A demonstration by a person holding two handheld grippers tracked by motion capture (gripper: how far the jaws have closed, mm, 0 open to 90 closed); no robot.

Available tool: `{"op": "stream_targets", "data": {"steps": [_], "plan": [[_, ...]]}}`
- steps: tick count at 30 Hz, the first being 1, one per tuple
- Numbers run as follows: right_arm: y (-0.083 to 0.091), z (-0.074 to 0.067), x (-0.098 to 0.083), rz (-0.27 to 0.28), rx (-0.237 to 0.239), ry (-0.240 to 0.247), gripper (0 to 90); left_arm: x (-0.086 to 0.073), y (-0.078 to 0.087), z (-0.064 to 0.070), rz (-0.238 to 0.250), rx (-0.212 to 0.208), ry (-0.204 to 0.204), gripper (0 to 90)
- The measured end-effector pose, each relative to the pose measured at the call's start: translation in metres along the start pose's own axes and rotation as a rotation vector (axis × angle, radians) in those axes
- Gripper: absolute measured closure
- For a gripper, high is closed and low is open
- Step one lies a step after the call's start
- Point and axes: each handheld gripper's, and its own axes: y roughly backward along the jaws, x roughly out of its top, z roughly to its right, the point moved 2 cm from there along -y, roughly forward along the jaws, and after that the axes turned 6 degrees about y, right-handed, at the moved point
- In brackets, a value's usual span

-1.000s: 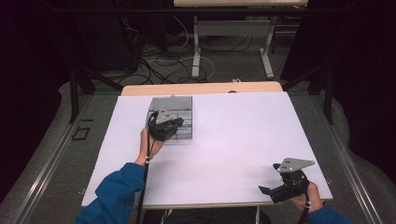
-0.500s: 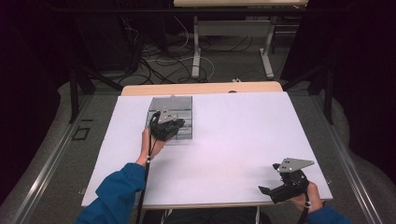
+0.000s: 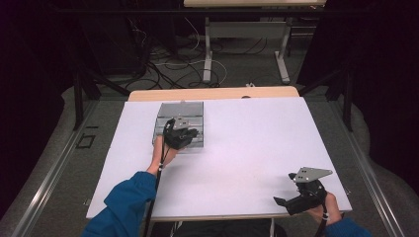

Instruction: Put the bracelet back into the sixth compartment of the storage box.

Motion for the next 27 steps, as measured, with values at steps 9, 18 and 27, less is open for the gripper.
{"op": "stream_targets", "data": {"steps": [9,18,27], "plan": [[0.000,-0.001,0.000,-0.005,-0.003,-0.016,0.2,-0.002,-0.011,-0.006,-0.014,0.043,0.036,84.5],[0.000,-0.001,0.000,-0.004,-0.002,-0.011,0.2,-0.005,-0.015,-0.013,-0.053,0.081,0.065,73.8],[0.000,0.000,0.000,0.003,-0.009,-0.002,0.2,0.000,0.000,-0.011,-0.035,0.098,0.095,39.5]]}}
